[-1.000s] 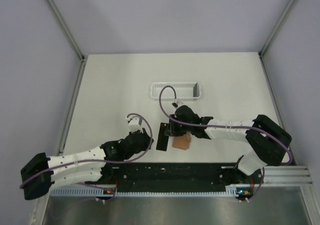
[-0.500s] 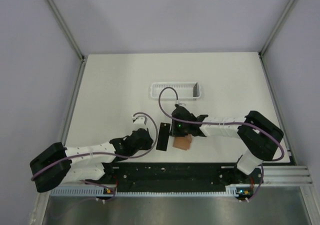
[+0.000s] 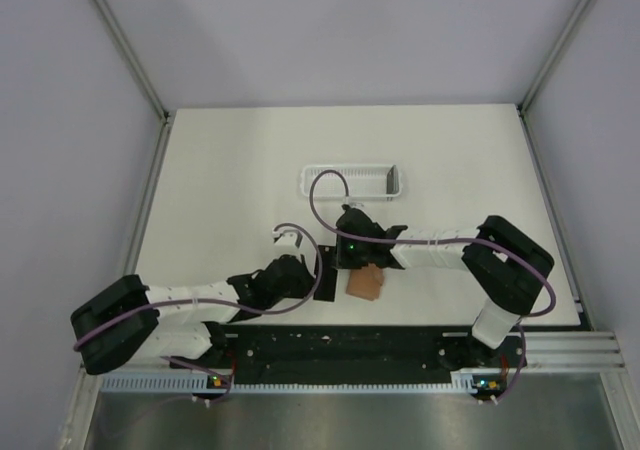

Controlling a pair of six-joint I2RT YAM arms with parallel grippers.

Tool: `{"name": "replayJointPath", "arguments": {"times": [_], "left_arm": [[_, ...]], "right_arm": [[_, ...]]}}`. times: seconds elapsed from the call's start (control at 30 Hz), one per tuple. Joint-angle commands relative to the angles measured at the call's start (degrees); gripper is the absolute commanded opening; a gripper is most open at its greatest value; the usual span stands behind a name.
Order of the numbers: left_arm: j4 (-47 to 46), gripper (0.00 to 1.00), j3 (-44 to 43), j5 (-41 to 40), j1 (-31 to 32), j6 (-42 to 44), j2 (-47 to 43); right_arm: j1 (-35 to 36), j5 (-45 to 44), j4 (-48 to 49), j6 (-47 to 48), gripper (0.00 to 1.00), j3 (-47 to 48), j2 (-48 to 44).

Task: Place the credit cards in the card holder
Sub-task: Pick up the credit card from the center of the board.

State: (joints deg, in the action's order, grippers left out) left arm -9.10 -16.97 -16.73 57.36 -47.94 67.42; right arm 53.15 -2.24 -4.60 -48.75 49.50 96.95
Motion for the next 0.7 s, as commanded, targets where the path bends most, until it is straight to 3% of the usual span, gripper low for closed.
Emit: {"name": "replayJointPath", "arguments": {"times": [0.0, 0.4, 0.67], "left_arm": [[-0.3, 0.02, -1.4, 3.6, -0.2, 1.1, 3.1], [-1.3, 0.00, 2.4, 7.1, -0.1, -1.4, 1.0], [-0.2, 0.00, 5.5, 6.6, 0.9, -2.9, -2.7]], "right_arm": [[0.6, 1.8, 0.5, -0.1, 0.15, -1.9, 0.3], [4.3, 0.4, -3.3, -1.7, 0.14, -2.1, -1.5], [7.8, -3.7, -7.5, -4.2, 0.22, -4.2, -4.8]]}}
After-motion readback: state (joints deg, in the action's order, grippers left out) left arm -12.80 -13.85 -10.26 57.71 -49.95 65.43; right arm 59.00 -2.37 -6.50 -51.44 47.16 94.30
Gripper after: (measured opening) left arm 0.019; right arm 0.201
